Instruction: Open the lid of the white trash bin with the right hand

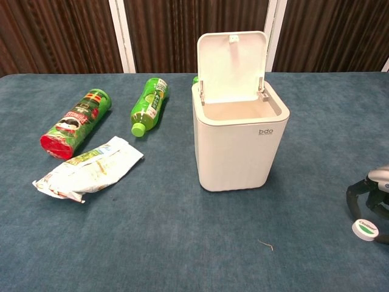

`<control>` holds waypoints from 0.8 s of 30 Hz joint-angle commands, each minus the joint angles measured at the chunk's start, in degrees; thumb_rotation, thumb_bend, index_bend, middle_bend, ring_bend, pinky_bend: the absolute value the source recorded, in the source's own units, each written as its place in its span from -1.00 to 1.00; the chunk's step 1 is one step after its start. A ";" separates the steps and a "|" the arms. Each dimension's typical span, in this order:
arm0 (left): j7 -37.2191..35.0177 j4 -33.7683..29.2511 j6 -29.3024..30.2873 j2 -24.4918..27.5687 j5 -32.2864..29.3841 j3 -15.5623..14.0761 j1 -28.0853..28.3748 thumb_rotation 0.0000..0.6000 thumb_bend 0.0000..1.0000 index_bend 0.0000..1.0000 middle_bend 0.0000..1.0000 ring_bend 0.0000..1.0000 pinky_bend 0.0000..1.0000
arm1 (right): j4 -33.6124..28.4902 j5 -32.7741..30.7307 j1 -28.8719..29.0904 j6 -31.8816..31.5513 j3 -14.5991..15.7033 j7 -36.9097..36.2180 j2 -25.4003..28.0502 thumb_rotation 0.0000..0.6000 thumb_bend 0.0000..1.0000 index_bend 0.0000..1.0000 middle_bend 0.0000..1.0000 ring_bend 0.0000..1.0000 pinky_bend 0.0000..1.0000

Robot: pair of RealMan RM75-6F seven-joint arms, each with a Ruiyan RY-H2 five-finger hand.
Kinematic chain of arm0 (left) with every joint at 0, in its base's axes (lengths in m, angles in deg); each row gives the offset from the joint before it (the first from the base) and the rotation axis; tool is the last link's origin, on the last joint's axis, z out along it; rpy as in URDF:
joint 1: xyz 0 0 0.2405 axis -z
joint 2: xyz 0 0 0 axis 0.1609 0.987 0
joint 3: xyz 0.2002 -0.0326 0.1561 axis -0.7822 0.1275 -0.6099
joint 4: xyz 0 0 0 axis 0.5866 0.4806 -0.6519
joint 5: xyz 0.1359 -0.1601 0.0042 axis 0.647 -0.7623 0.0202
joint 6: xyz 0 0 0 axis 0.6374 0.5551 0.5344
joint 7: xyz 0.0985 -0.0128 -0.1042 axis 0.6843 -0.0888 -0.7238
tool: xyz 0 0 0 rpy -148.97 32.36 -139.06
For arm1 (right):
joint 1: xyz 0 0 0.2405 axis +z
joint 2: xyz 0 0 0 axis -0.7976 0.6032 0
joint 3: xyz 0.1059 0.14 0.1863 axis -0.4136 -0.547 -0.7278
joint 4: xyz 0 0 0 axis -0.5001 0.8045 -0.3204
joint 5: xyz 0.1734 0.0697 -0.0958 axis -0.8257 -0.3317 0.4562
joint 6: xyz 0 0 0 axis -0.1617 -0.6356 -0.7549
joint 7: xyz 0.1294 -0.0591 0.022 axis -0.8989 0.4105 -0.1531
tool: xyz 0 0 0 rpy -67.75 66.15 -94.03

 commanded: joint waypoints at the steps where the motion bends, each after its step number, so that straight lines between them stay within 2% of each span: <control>1: 0.02 0.00 -0.01 0.00 0.06 -0.02 0.01 1.00 -0.11 -0.49 -0.50 -0.36 -0.31 | 0.00 -0.08 -0.09 -0.31 -0.06 -0.12 0.09 1.00 -0.23 0.25 0.85 0.91 0.78; 8: 0.29 0.01 -0.16 -0.07 0.13 -0.08 0.08 1.00 -0.11 -0.49 -0.50 -0.36 -0.30 | -1.78 0.89 -1.16 -4.61 -0.84 -1.48 1.88 1.00 -0.19 0.30 0.85 0.92 0.78; 16: 0.75 -0.19 -0.46 -0.15 0.37 -0.28 0.22 1.00 -0.11 -0.49 -0.48 -0.36 -0.31 | -11.63 4.94 -2.67 -14.68 -3.40 -2.90 9.68 1.00 -0.19 0.30 0.85 0.92 0.78; 21: 1.00 -0.27 -0.50 -0.19 0.57 -0.40 0.26 1.00 -0.11 -0.49 -0.47 -0.36 -0.31 | -17.92 4.49 -0.74 -14.42 -6.05 -4.63 14.42 1.00 -0.19 0.30 0.85 0.92 0.78; 24: 0.88 -0.17 -0.70 -0.20 0.31 -0.31 0.33 1.00 -0.11 -0.49 -0.46 -0.36 -0.31 | -20.55 3.30 1.65 -11.73 -7.85 -4.86 15.67 1.00 -0.19 0.30 0.85 0.92 0.78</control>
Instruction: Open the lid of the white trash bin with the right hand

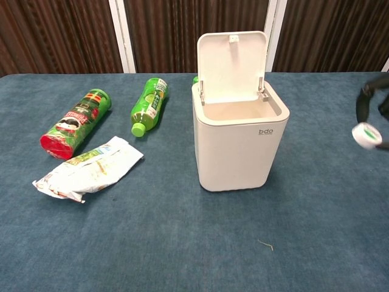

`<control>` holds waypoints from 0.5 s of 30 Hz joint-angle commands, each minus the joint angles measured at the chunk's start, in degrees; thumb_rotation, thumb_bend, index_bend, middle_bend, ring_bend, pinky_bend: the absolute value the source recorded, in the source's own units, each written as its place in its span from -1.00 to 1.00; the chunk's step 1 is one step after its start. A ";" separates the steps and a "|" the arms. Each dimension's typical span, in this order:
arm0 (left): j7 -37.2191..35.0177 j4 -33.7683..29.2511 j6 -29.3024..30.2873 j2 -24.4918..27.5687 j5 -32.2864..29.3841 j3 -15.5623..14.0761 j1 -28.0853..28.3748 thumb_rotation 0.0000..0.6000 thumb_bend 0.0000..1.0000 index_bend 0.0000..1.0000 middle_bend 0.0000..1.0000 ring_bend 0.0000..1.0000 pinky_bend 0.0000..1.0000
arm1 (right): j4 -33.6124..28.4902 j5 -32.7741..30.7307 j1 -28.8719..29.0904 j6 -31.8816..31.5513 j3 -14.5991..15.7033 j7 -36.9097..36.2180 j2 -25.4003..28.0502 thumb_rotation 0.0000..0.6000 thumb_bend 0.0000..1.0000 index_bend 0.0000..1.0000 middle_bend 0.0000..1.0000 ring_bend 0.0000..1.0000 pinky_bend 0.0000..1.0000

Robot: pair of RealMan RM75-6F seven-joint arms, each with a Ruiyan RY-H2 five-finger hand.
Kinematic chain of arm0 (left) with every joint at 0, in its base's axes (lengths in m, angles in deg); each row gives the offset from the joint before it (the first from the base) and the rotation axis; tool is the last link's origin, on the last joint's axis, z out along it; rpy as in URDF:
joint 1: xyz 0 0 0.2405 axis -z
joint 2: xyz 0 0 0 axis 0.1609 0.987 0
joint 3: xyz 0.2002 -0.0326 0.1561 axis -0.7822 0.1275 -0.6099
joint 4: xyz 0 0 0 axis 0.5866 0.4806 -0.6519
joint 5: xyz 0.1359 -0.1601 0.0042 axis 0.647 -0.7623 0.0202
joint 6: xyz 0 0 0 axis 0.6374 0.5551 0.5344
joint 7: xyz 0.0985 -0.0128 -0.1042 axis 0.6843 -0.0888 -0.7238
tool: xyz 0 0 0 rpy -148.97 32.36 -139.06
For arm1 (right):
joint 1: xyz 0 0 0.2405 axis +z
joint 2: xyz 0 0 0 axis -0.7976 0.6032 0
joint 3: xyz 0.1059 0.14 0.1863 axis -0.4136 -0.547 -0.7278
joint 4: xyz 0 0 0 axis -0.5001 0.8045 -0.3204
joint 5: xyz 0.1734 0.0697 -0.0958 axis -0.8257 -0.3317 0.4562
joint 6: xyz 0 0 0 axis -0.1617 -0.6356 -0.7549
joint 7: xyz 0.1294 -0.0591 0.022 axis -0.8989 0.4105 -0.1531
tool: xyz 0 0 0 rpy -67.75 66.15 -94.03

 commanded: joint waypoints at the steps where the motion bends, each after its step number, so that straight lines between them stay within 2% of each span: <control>1: -0.07 0.07 -0.18 -0.02 -0.23 0.07 0.05 1.00 -0.11 -0.49 -0.46 -0.36 -0.31 | -3.23 -1.79 3.27 3.60 -2.65 -0.76 1.70 1.00 -0.19 0.30 0.85 0.92 0.78; 5: -0.34 0.03 -0.08 0.09 -0.24 0.10 0.01 1.00 -0.11 -0.49 -0.46 -0.36 -0.31 | -4.98 -6.33 7.39 8.09 -6.26 1.01 1.05 1.00 -0.19 0.30 0.85 0.92 0.78; 9: -0.63 0.07 -0.35 0.11 -0.11 -0.05 0.09 1.00 -0.11 -0.49 -0.46 -0.36 -0.31 | -5.50 -10.65 10.02 9.99 -8.88 3.95 -1.20 1.00 -0.19 0.30 0.85 0.92 0.78; 15: -0.89 0.03 -0.86 0.22 0.28 -0.35 0.32 1.00 -0.11 -0.49 -0.45 -0.36 -0.30 | -4.85 -13.89 12.14 11.64 -9.99 7.09 -3.64 1.00 -0.19 0.30 0.85 0.92 0.78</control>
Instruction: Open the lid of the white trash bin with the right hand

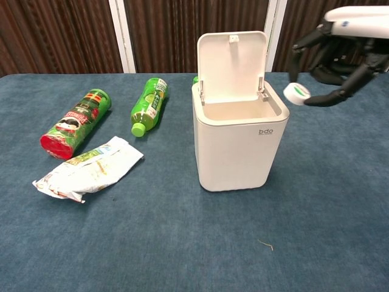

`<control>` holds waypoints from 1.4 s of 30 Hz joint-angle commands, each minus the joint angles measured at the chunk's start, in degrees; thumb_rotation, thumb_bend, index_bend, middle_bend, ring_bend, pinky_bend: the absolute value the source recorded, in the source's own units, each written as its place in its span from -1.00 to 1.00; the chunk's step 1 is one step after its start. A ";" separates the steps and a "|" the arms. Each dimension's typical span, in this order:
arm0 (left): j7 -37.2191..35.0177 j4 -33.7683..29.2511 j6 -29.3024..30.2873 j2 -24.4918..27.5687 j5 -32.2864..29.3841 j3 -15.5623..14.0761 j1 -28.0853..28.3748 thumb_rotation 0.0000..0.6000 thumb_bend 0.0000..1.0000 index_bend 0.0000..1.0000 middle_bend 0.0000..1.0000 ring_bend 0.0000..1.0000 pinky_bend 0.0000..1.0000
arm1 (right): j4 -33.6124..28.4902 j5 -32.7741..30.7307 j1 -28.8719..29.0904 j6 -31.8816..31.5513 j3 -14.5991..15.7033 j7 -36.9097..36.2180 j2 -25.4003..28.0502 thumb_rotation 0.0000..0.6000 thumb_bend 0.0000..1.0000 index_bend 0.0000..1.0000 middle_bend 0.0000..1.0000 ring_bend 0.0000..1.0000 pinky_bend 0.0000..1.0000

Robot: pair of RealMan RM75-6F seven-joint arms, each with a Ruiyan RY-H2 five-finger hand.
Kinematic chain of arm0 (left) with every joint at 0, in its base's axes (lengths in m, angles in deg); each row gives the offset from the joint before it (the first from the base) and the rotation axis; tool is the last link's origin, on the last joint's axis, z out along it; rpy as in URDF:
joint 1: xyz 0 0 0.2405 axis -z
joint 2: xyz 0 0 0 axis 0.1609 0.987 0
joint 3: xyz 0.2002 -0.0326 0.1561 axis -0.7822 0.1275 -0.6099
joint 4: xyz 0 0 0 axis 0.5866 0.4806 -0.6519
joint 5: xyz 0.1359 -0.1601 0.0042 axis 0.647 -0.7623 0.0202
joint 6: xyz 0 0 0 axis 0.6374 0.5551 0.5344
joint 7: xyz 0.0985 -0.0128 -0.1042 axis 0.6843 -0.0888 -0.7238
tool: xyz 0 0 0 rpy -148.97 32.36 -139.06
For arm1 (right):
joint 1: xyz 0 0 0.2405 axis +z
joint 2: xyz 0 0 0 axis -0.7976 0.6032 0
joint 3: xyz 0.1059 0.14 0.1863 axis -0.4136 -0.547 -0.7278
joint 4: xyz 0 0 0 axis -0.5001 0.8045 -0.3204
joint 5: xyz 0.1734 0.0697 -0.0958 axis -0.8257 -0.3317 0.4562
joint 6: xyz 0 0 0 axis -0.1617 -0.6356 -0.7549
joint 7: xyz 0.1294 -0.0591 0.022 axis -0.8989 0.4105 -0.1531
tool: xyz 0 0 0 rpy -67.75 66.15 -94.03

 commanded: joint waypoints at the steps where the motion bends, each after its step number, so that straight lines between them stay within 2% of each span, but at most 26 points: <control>1: -0.06 -0.02 -0.03 0.02 0.11 -0.05 0.04 1.00 -0.11 -0.49 -0.45 -0.36 -0.30 | 0.22 -0.95 0.75 0.58 -0.44 1.16 -0.95 1.00 -0.19 0.30 0.85 0.92 0.78; 6: -0.41 0.09 -0.01 0.10 -0.03 0.01 0.02 1.00 -0.11 -0.49 -0.44 -0.36 -0.30 | 4.65 -5.63 5.12 2.08 -2.10 8.25 -8.49 1.00 -0.19 0.30 0.85 0.92 0.78; 11: -0.87 0.24 -0.06 0.17 -0.07 0.01 0.04 1.00 -0.11 -0.49 -0.43 -0.36 -0.30 | 5.38 -8.36 5.77 0.26 -1.62 13.77 -11.13 1.00 -0.19 0.27 0.85 0.92 0.78; 13: -0.92 0.28 -0.10 0.17 -0.12 0.02 0.05 1.00 -0.11 -0.49 -0.43 -0.36 -0.31 | 4.94 -8.97 5.63 -0.11 -1.22 14.79 -11.01 1.00 -0.20 0.20 0.85 0.92 0.78; 15: -0.86 0.26 -0.11 0.15 -0.10 0.01 0.07 1.00 -0.11 -0.49 -0.43 -0.36 -0.31 | 4.34 -8.78 5.19 -0.99 -0.86 15.07 -10.64 1.00 -0.32 0.09 0.85 0.92 0.78; 17: -0.75 0.26 -0.08 0.13 -0.03 -0.01 0.08 1.00 -0.11 -0.49 -0.43 -0.36 -0.30 | 3.64 -7.62 4.48 -2.29 -0.48 14.76 -10.02 1.00 -0.53 -0.08 0.85 0.91 0.78; 20: -0.55 0.25 -0.18 0.09 -0.02 -0.06 0.12 1.00 -0.11 -0.49 -0.42 -0.36 -0.31 | 2.26 -5.02 3.10 -4.64 0.17 14.07 -8.46 1.00 -0.64 -0.27 0.85 0.89 0.78; 24: -0.34 0.19 -0.30 0.09 -0.27 -0.03 0.13 1.00 -0.11 -0.49 -0.42 -0.36 -0.30 | -1.26 -1.52 0.39 -8.93 1.43 15.30 -4.88 1.00 -0.65 -0.38 0.85 0.85 0.76; 27: -0.32 0.14 -0.12 0.11 -0.37 0.06 0.06 1.00 -0.11 -0.49 -0.42 -0.36 -0.31 | -4.01 1.72 -3.31 -15.04 2.68 17.52 -2.23 1.00 -0.65 -0.34 0.84 0.77 0.72; 31: -0.17 0.09 0.00 0.09 -0.50 0.14 0.00 1.00 -0.11 -0.49 -0.42 -0.36 -0.31 | -4.14 7.43 -10.72 -26.98 4.98 20.47 0.00 1.00 -0.65 -0.20 0.58 0.53 0.61; 35: 0.33 0.00 -0.14 0.01 -0.59 0.10 0.04 1.00 -0.11 -0.49 -0.42 -0.36 -0.31 | -0.09 10.58 -17.64 -36.51 6.84 16.83 0.59 1.00 -0.65 -0.20 0.21 0.10 0.33; 38: 0.93 -0.10 -0.34 -0.16 -0.69 0.09 0.12 1.00 -0.11 -0.49 -0.41 -0.36 -0.31 | 4.11 10.09 -21.87 -40.09 8.23 11.78 0.50 1.00 -0.65 -0.20 -0.01 -0.21 0.05; 42: 1.97 -0.25 -0.61 -0.40 -0.72 -0.01 0.24 1.00 -0.11 -0.49 -0.41 -0.36 -0.31 | 10.08 8.11 -25.01 -40.10 9.48 5.83 -0.94 1.00 -0.65 -0.24 -0.20 -0.44 -0.31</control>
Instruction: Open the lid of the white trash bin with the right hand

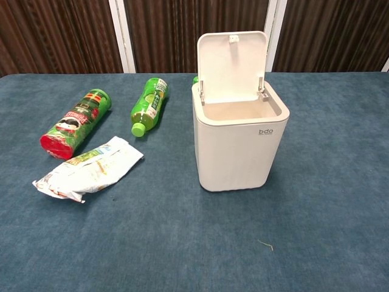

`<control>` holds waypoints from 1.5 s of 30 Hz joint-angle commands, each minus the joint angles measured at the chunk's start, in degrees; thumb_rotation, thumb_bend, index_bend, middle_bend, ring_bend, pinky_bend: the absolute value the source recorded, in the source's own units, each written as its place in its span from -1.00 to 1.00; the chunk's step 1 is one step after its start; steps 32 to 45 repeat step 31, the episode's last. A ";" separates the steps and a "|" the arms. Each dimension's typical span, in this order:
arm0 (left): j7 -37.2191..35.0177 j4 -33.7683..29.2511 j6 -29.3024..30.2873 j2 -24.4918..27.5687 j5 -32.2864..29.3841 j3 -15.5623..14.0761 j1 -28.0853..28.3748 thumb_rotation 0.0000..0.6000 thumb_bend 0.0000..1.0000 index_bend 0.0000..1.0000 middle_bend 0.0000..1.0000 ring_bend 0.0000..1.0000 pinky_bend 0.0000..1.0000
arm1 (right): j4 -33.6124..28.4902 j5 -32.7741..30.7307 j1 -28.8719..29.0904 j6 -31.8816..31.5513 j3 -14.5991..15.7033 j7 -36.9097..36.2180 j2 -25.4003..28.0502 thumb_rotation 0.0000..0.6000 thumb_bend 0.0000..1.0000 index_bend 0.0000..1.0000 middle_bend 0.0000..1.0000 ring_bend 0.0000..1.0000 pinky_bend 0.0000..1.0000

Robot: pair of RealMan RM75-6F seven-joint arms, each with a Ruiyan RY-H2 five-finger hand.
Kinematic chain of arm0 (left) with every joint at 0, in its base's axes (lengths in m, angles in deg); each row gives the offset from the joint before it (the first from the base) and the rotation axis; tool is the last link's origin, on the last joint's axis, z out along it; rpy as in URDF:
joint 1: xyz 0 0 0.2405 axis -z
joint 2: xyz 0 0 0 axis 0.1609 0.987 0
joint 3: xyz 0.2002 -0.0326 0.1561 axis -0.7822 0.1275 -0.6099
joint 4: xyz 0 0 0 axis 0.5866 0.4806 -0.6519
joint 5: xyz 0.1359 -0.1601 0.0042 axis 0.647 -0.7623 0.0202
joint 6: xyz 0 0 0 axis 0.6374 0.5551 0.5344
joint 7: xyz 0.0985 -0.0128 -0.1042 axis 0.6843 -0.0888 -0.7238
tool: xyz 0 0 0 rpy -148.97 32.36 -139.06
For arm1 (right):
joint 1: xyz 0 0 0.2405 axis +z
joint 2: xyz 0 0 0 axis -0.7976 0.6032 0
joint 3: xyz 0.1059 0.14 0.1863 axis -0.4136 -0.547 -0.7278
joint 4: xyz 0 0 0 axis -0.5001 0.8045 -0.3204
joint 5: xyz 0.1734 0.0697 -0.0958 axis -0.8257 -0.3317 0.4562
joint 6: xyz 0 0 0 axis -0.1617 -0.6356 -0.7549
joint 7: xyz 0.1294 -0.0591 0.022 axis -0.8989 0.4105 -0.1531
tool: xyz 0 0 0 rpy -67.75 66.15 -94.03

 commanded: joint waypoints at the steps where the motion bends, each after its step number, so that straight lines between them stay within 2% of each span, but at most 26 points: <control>1: 0.68 -0.13 -0.18 -0.19 0.00 -0.09 0.08 1.00 -0.11 -0.49 -0.41 -0.36 -0.30 | 7.06 -1.48 -4.33 -0.46 2.21 -6.85 -1.04 1.00 -0.65 -0.28 -0.26 -0.52 -0.43; 4: 1.27 -0.15 -0.25 -0.36 0.13 -0.16 0.17 1.00 -0.11 -0.49 -0.41 -0.36 -0.31 | 9.47 -4.53 -4.71 3.56 2.55 -8.81 -1.55 1.00 -0.65 -0.42 -0.43 -0.71 -0.65; 6: 1.51 -0.04 -0.33 -0.47 0.12 -0.18 0.21 1.00 -0.11 -0.49 -0.41 -0.36 -0.31 | 9.18 -7.49 -4.54 7.53 2.68 -9.31 -0.69 1.00 -0.65 -0.55 -0.56 -0.81 -0.71; 9: 1.65 0.11 -0.63 -0.58 -0.16 -0.11 0.33 1.00 -0.11 -0.49 -0.41 -0.36 -0.30 | 9.14 -10.58 -4.04 11.11 1.98 -8.66 -0.56 1.00 -0.65 -0.76 -0.72 -0.90 -0.74; 13: 1.66 0.35 -0.88 -0.72 -0.43 -0.03 0.43 1.00 -0.11 -0.49 -0.41 -0.36 -0.31 | 9.54 -10.02 -3.59 12.75 1.86 -7.66 -0.79 1.00 -0.65 -0.87 -0.83 -0.99 -0.75; 27: 0.36 1.25 -0.66 -0.93 -0.40 0.15 0.52 1.00 -0.11 -0.49 -0.41 -0.36 -0.31 | 11.97 -7.25 -4.92 11.48 1.17 -5.13 -3.76 1.00 -0.65 -0.88 -0.84 -1.00 -0.76; 45: 0.31 1.31 -0.52 -0.94 -0.40 0.21 0.51 1.00 -0.11 -0.49 -0.41 -0.36 -0.31 | 11.44 -7.77 -5.28 11.65 0.79 -4.38 -3.78 1.00 -0.65 -0.88 -0.84 -1.00 -0.76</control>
